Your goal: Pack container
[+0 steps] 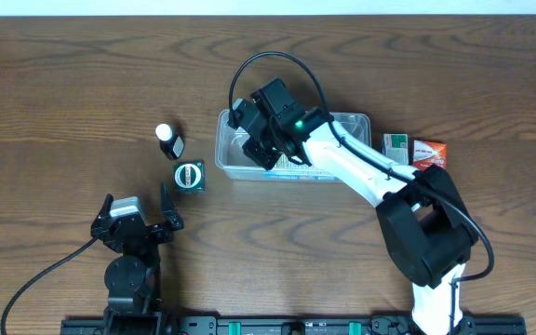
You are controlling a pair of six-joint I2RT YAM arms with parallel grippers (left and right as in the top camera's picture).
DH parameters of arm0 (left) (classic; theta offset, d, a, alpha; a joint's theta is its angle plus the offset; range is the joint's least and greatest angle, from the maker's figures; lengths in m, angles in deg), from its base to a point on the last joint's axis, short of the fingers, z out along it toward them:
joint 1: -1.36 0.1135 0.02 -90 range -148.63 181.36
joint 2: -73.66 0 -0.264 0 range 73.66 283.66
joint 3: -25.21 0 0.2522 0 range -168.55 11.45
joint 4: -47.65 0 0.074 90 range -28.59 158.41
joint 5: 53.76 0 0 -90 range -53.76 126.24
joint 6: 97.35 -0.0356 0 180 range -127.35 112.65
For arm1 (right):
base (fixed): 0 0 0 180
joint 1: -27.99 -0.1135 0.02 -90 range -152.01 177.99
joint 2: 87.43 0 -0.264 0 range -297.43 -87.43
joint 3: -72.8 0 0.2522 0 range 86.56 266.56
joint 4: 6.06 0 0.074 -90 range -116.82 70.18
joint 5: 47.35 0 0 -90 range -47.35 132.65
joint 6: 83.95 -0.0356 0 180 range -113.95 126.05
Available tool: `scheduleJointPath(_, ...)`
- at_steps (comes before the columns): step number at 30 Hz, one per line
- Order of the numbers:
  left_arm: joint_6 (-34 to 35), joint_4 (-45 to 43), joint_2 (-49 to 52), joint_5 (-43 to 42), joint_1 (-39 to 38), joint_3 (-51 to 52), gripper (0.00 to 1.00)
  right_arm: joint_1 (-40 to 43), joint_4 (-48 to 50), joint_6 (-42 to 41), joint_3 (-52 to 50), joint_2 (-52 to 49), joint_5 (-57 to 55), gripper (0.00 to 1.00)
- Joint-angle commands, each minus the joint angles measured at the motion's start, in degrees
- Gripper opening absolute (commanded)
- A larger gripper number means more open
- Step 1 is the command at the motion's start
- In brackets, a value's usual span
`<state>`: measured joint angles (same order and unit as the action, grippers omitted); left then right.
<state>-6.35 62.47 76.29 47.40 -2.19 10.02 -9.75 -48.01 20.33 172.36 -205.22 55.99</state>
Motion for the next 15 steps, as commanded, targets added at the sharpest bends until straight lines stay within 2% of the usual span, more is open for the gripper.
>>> scheduleJointPath(1, -1.0, 1.8, 0.1, 1.6, 0.0, 1.2, 0.98, 0.3, 0.1, -0.5, 0.9, -1.2, 0.7, 0.4)
scheduleJointPath(12, -1.0, 1.9, 0.1, 1.6, 0.0, 1.2, 0.98, 0.7, -0.7, -1.0, 0.9, -2.8, 0.6, 0.39)
scheduleJointPath(15, -1.0, 1.9, 0.1, 1.6, 0.0, 1.2, 0.98, 1.0, -1.0, -1.8, 0.9, -2.8, 0.5, 0.36)
